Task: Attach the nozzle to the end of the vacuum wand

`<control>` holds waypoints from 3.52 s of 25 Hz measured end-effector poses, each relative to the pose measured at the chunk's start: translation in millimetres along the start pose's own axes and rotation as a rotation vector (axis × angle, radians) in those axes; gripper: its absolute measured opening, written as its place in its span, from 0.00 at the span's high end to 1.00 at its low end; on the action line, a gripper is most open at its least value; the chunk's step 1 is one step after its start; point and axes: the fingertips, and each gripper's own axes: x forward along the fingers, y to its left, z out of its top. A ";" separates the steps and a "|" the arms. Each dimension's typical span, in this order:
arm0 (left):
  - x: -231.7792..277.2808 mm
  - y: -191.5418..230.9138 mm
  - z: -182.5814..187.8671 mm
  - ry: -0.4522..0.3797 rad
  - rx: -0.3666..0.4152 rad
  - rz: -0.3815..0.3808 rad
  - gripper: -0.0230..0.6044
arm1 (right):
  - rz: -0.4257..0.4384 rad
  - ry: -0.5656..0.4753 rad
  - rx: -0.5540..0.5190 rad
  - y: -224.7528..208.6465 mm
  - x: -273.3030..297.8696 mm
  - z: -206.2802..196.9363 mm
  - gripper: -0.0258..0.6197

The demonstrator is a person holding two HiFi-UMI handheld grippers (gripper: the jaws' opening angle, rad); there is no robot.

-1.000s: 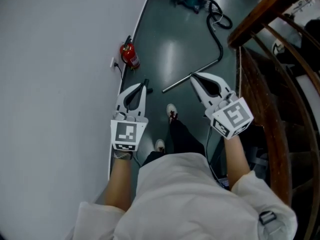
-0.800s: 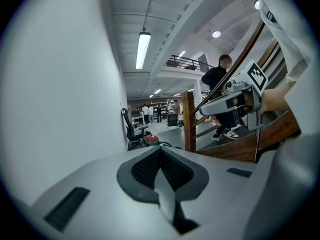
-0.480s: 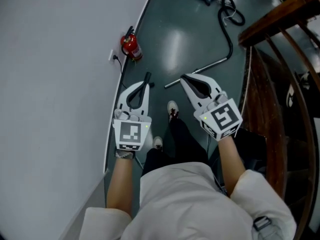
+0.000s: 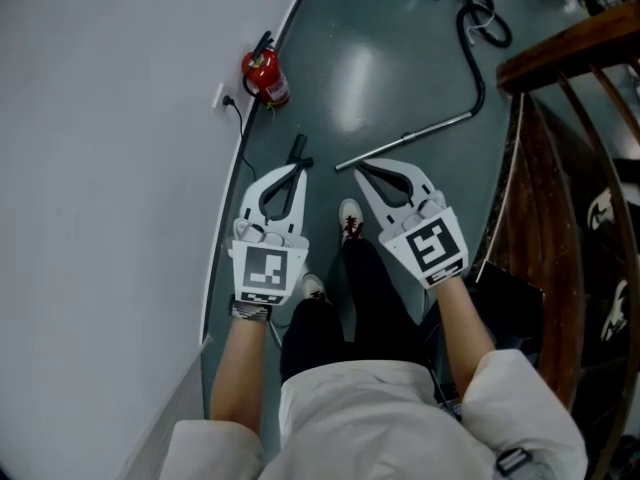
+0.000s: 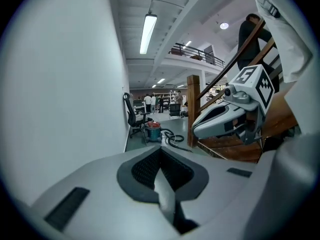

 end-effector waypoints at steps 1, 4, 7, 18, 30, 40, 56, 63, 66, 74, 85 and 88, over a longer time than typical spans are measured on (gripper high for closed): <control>3.8 1.0 -9.6 0.005 -0.002 -0.003 0.96 | 0.004 0.003 0.003 0.1 4.7 -8.7 0.92; 17.5 3.3 -39.4 0.019 -0.012 -0.003 0.96 | 0.006 0.009 0.027 -5.8 17.2 -36.7 0.92; 35.3 4.2 -70.0 0.026 -0.022 -0.007 0.96 | -0.002 0.013 0.043 -17.2 32.0 -66.6 0.92; 99.1 1.0 -164.6 0.037 -0.028 -0.041 0.96 | 0.024 0.017 0.000 -36.4 91.5 -159.4 0.92; 169.5 13.5 -312.1 0.051 -0.042 -0.004 0.96 | 0.066 -0.047 -0.007 -49.4 168.6 -286.9 0.92; 234.7 3.0 -428.3 0.047 -0.024 -0.023 0.96 | 0.063 -0.028 -0.048 -55.6 220.8 -409.7 0.92; 294.1 12.5 -538.1 0.125 0.023 -0.135 0.96 | 0.121 0.118 -0.112 -58.2 277.6 -519.1 0.91; 302.5 2.5 -582.0 0.240 0.101 -0.241 0.88 | 0.211 0.212 -0.121 -61.6 303.4 -569.9 0.87; 305.9 -3.1 -600.5 0.282 0.160 -0.307 0.87 | 0.238 0.273 -0.139 -66.6 308.6 -603.1 0.76; 309.4 -11.6 -648.8 0.382 0.157 -0.397 0.81 | 0.345 0.401 -0.217 -47.0 315.5 -662.2 0.70; 309.6 -13.5 -704.1 0.530 0.270 -0.474 0.71 | 0.501 0.536 -0.391 -46.0 320.7 -725.8 0.63; 315.0 -12.6 -704.9 0.537 0.255 -0.470 0.70 | 0.502 0.573 -0.418 -57.6 319.5 -740.0 0.63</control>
